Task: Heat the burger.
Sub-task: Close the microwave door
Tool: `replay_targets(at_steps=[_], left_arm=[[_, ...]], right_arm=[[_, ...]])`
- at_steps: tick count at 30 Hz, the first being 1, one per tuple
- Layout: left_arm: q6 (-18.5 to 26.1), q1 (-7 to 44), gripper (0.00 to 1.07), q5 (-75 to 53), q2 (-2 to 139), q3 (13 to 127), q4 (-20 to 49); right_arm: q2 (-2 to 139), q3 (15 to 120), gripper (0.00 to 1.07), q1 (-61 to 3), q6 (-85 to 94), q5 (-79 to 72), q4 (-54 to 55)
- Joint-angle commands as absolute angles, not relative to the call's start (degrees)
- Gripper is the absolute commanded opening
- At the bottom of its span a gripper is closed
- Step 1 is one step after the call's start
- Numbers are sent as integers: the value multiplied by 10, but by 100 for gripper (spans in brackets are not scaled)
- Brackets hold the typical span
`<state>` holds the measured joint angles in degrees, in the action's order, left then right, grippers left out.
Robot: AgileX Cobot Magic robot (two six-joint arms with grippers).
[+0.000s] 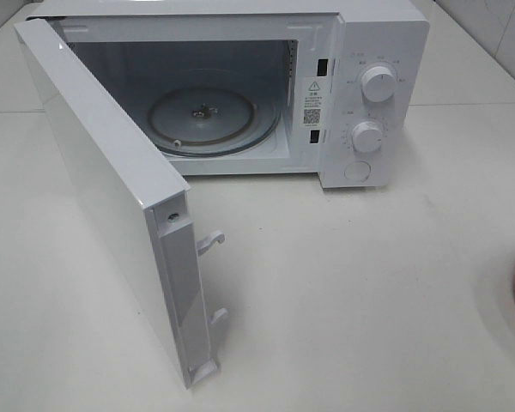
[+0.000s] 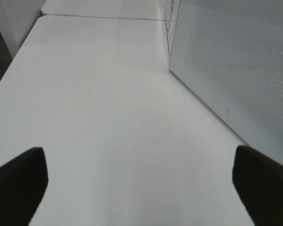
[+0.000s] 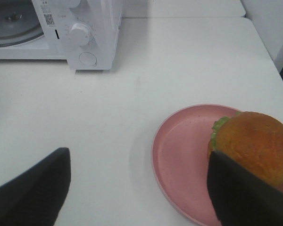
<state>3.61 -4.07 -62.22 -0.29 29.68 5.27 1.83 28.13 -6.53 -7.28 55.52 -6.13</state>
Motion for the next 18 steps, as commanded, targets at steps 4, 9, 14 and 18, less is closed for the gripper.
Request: replay_targets(at_steps=[4,9,14,18], left_arm=[[33,-44,102,-613,-6,297,54],[33,-44,102,-613,-7,297,54],[33,-44,102,-613,-7,297,54],[33,-44,102,-613,-7,297,54]], right_arm=[[-17,281,76,-38,-62,551,-58],[-17,281,76,-37,-62,551,-58],[-17,281,76,-37,-62,551,-58],[-17,281,76,-37,-62,551,-58]])
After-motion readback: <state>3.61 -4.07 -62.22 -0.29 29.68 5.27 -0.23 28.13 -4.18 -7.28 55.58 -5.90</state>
